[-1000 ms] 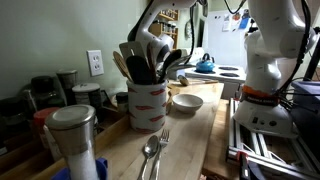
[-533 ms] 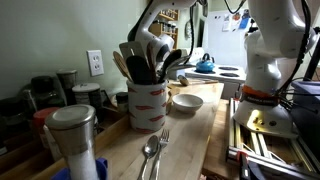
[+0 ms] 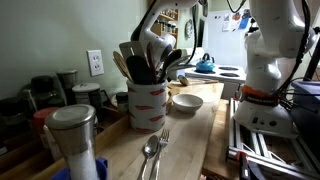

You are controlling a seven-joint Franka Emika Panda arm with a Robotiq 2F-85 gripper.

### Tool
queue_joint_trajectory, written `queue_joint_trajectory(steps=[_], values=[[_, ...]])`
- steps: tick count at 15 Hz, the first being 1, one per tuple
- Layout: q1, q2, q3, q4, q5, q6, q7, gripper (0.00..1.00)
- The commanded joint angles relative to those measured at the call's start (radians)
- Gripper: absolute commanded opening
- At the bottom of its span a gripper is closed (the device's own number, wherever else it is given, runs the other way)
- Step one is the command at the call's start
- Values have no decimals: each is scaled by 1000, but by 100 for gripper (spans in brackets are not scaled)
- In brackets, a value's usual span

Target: Hang the whisk above the bottom spice rack

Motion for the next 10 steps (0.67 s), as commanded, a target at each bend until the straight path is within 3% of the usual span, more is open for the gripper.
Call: queue_joint_trajectory(steps=[1,6,7,8,10], values=[[-19,-96,-47,-123,-170,-18,244,2],[-10,-206,-136,-211,-359,-36,542,2],[-117,-238,-35,-231,-436,-20,626,2],[-21,-271,-136,-246,-448,-48,661,2],[-31,-334,-130,-269,-507,-43,772,2]])
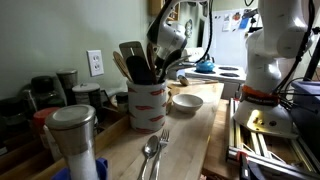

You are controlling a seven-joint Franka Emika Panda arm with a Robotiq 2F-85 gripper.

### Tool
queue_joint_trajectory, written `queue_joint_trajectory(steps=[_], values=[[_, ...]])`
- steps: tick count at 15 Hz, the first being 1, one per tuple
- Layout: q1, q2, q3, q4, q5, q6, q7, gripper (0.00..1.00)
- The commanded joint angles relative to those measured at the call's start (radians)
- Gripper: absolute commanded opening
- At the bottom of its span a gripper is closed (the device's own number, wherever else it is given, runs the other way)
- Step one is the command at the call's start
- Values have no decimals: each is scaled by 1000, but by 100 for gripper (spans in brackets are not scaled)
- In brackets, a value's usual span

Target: Hang the whisk above the bottom spice rack

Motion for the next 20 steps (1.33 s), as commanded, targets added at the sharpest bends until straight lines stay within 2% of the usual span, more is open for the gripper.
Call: queue_joint_trajectory(steps=[1,2,4,5,9,12,13,16,17,18,20], values=[[15,-152,-21,-85,-112,0,229,2],[-92,-185,87,-95,-152,8,313,2],[-126,-250,123,-106,-191,20,459,2],[-86,-276,87,-109,-203,37,523,2],[-163,-361,157,-112,-273,110,771,2],[-238,-393,207,-156,-397,214,996,2],[-338,-396,301,-162,-369,231,1018,2],[-470,-435,441,-200,-330,307,1066,2],[-387,-387,323,-174,-494,280,1158,7],[-431,-390,394,-160,-338,292,1036,7],[-456,-404,421,-168,-337,294,1042,7]])
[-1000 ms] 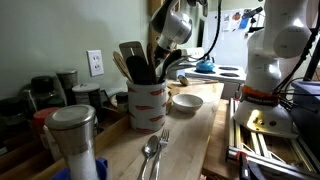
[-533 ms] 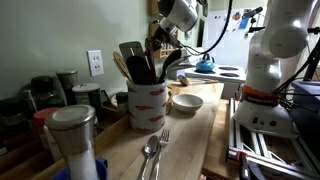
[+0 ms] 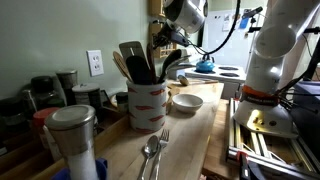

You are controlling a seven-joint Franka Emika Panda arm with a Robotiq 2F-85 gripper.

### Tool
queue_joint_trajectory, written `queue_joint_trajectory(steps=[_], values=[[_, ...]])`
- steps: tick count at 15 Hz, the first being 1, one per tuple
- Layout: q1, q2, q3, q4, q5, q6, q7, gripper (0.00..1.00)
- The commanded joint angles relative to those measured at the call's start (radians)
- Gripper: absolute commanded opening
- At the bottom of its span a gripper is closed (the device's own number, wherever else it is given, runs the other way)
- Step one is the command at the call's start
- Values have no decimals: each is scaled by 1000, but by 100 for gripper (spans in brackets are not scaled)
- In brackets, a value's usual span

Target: Hang the whisk above the bottom spice rack

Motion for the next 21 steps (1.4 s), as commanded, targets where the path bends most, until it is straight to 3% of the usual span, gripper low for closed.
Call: queue_joint_trajectory(steps=[1,10,11,15,21], values=[[-2,-3,2,-1,0,0,0,7],[-6,-8,5,-6,0,0,1,7],[-21,-1,31,-6,12,15,17,2],[-20,-11,65,3,70,101,85,2],[-9,15,125,41,150,321,131,2]])
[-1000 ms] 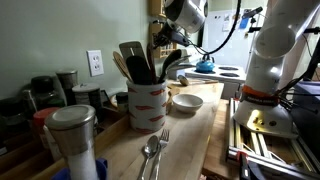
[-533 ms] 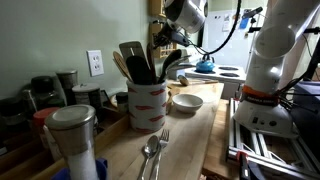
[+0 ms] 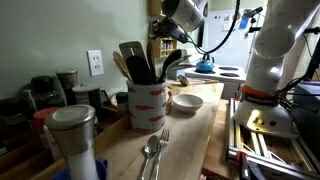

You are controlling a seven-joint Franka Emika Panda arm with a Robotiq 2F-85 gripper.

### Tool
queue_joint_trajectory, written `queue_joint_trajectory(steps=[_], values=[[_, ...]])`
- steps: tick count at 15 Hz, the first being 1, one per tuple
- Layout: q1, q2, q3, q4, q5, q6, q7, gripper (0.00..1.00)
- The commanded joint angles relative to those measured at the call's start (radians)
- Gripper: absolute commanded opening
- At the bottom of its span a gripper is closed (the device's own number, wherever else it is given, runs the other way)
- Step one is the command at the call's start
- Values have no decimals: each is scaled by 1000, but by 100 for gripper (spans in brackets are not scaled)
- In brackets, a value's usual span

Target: Hang the whisk above the bottom spice rack

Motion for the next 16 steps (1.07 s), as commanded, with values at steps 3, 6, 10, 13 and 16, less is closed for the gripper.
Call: queue_joint_trajectory(steps=[3,6,10,13,16], values=[[11,61,59,43,23,153,49,2],[7,108,81,60,24,241,79,2],[5,159,89,84,23,344,118,2],[2,198,91,114,35,421,120,2],[1,228,88,150,48,477,111,2]])
